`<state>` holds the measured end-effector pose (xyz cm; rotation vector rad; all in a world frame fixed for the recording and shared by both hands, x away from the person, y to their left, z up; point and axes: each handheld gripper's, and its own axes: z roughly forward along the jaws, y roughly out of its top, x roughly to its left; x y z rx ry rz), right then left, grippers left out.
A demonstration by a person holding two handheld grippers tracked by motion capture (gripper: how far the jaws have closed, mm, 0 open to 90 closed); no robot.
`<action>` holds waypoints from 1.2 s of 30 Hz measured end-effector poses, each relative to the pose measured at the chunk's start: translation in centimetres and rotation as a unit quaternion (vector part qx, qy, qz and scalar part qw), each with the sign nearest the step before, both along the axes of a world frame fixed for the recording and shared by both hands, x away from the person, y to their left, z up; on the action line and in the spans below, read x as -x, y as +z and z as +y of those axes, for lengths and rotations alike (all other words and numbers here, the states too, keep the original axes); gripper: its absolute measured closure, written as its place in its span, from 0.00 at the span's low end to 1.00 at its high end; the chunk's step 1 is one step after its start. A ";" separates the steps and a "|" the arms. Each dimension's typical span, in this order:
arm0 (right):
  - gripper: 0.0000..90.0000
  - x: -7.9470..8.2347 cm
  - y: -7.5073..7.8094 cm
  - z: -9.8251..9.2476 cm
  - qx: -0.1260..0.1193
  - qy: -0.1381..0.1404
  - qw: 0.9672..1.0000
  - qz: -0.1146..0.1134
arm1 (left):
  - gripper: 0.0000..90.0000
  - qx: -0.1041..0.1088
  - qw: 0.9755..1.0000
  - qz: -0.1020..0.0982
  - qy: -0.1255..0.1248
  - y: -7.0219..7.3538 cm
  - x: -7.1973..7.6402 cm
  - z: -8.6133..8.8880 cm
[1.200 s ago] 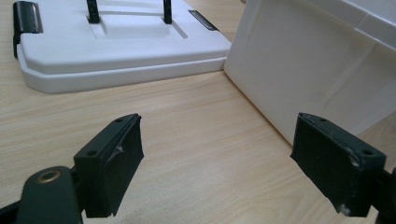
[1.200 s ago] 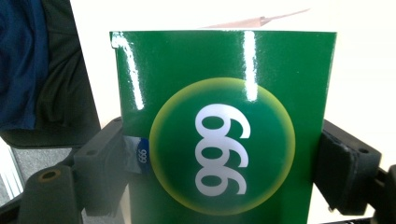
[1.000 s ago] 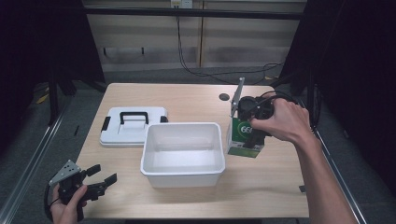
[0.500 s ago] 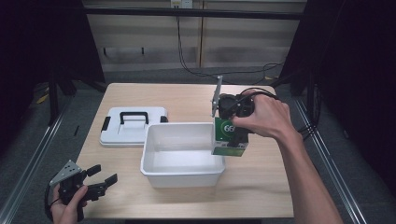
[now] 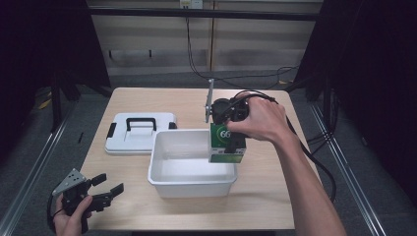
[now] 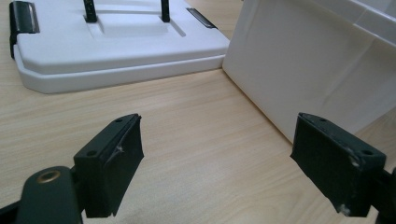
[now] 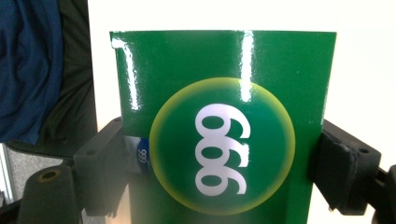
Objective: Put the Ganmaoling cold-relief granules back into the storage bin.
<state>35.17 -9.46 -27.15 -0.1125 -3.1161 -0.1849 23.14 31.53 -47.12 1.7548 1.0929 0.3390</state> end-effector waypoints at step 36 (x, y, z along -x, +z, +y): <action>0.18 -2.1 -5.7 3.3 0.025 0.015 0.999 0.024 | 0.18 0.003 1.000 -0.003 -0.004 0.1 0.1 0.0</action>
